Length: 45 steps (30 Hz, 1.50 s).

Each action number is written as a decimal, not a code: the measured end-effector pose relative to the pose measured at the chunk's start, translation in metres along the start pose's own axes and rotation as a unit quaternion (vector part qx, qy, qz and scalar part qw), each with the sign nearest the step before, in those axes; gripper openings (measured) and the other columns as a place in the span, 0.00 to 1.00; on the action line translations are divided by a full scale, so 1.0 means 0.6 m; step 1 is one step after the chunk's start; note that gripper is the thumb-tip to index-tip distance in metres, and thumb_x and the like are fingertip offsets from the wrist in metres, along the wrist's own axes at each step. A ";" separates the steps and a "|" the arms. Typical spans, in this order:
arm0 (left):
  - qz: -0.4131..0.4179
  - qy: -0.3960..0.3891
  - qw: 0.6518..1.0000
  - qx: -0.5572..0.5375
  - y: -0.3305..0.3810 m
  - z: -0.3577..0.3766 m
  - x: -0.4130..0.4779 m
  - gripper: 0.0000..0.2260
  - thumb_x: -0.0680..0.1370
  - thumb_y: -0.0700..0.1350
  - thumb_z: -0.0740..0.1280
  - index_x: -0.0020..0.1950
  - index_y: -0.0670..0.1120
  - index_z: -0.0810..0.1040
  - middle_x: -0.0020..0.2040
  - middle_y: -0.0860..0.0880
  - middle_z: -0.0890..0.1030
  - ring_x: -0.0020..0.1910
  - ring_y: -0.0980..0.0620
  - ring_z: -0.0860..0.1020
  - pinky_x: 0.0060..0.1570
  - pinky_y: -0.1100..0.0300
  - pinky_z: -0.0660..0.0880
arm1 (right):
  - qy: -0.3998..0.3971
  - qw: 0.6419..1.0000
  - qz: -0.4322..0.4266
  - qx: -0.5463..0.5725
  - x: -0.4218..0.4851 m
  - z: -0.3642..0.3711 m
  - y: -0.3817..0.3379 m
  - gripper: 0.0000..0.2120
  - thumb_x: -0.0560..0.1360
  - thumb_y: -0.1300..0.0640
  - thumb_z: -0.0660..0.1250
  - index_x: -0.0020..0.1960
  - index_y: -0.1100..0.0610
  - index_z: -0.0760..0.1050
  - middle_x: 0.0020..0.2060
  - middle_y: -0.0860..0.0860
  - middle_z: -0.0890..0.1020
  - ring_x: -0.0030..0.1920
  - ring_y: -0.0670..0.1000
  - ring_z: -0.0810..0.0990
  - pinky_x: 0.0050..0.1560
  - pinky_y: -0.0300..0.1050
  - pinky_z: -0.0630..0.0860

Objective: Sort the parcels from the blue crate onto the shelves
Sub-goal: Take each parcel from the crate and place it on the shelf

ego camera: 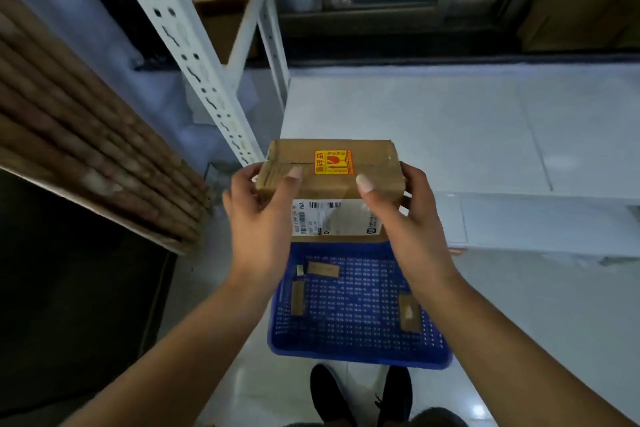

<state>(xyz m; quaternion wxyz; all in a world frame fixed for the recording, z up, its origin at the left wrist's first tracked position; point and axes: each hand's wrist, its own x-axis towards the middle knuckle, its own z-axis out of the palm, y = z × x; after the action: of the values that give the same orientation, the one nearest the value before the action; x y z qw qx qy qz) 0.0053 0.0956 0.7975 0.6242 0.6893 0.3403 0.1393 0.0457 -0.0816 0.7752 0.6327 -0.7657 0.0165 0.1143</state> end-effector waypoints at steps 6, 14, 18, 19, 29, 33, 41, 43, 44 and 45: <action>-0.020 -0.049 0.997 -0.060 0.175 -0.036 -0.017 0.19 0.77 0.63 0.72 0.65 0.58 0.77 0.59 0.46 0.86 0.54 0.46 0.87 0.55 0.43 0.84 | -0.070 0.971 -0.167 -0.153 -0.032 -0.088 -0.149 0.49 0.69 0.28 0.74 0.80 0.31 0.49 0.83 0.34 0.52 0.82 0.40 0.56 0.75 0.44 0.63; 0.030 -0.140 0.989 -0.038 0.322 -0.050 -0.028 0.33 0.75 0.72 0.68 0.75 0.55 0.75 0.66 0.52 0.83 0.65 0.47 0.81 0.67 0.38 0.76 | -0.058 0.967 -0.240 -0.056 -0.041 -0.145 -0.308 0.42 0.73 0.41 0.78 0.77 0.31 0.57 0.76 0.39 0.69 0.73 0.44 0.73 0.59 0.36 0.83; 0.239 -0.200 0.949 0.040 0.349 -0.070 -0.033 0.47 0.66 0.75 0.73 0.82 0.64 0.61 0.75 0.57 0.74 0.71 0.55 0.76 0.69 0.52 0.75 | -0.023 0.980 -0.178 0.089 -0.048 -0.148 -0.355 0.45 0.67 0.38 0.81 0.79 0.34 0.63 0.72 0.44 0.78 0.71 0.50 0.79 0.67 0.53 0.83; 0.291 -0.220 0.927 0.087 0.357 -0.079 -0.033 0.50 0.65 0.75 0.74 0.83 0.65 0.58 0.78 0.57 0.69 0.73 0.56 0.73 0.69 0.55 0.74 | -0.022 0.979 -0.160 0.122 -0.050 -0.152 -0.364 0.45 0.66 0.37 0.82 0.78 0.34 0.64 0.69 0.43 0.81 0.68 0.50 0.82 0.68 0.58 0.82; 0.394 -0.301 0.868 -0.030 0.441 -0.105 -0.029 0.42 0.69 0.46 0.81 0.80 0.56 0.68 0.74 0.56 0.76 0.70 0.52 0.79 0.64 0.58 0.80 | -0.121 0.964 -0.108 0.212 -0.077 -0.188 -0.452 0.29 0.71 0.32 0.67 0.70 0.39 0.81 0.64 0.47 0.87 0.67 0.55 0.84 0.64 0.65 0.83; 0.327 -0.295 0.887 -0.135 0.452 -0.096 -0.017 0.37 0.69 0.47 0.79 0.77 0.57 0.74 0.70 0.53 0.80 0.65 0.50 0.82 0.60 0.57 0.81 | -0.119 0.967 -0.160 0.156 -0.075 -0.200 -0.470 0.30 0.73 0.34 0.68 0.72 0.45 0.78 0.64 0.46 0.86 0.65 0.52 0.86 0.60 0.55 0.85; 0.171 -0.303 0.899 -0.264 0.446 -0.067 0.005 0.47 0.58 0.63 0.85 0.77 0.59 0.75 0.68 0.51 0.84 0.64 0.48 0.83 0.56 0.44 0.82 | -0.070 0.957 -0.281 0.022 -0.087 -0.194 -0.486 0.42 0.67 0.45 0.84 0.75 0.33 0.66 0.66 0.30 0.77 0.61 0.34 0.83 0.54 0.35 0.83; 0.150 -0.279 0.905 -0.285 0.454 -0.056 0.002 0.42 0.61 0.65 0.83 0.73 0.54 0.78 0.67 0.48 0.84 0.65 0.45 0.83 0.54 0.43 0.84 | -0.034 0.956 -0.292 0.015 -0.091 -0.188 -0.496 0.49 0.62 0.39 0.81 0.78 0.31 0.62 0.67 0.32 0.75 0.60 0.33 0.82 0.53 0.35 0.84; 0.146 -0.257 0.909 -0.293 0.459 -0.050 0.002 0.37 0.66 0.65 0.79 0.71 0.52 0.79 0.66 0.47 0.85 0.66 0.42 0.82 0.56 0.40 0.84 | -0.022 0.955 -0.295 0.016 -0.093 -0.185 -0.501 0.50 0.61 0.37 0.79 0.79 0.31 0.62 0.67 0.32 0.74 0.61 0.34 0.82 0.52 0.34 0.84; 0.146 -0.234 0.913 -0.300 0.464 -0.044 0.003 0.31 0.71 0.63 0.75 0.71 0.51 0.79 0.65 0.46 0.85 0.68 0.40 0.81 0.59 0.37 0.82 | -0.014 0.953 -0.300 0.022 -0.095 -0.182 -0.506 0.49 0.61 0.35 0.78 0.79 0.31 0.63 0.67 0.33 0.75 0.62 0.37 0.82 0.52 0.33 0.83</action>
<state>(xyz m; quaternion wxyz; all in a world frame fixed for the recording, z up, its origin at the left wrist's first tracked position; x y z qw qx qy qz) 0.0726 0.1198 1.0680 0.8360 0.5248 0.0220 0.1590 0.0587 -0.1343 1.0984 0.6547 -0.7196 -0.2204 -0.0711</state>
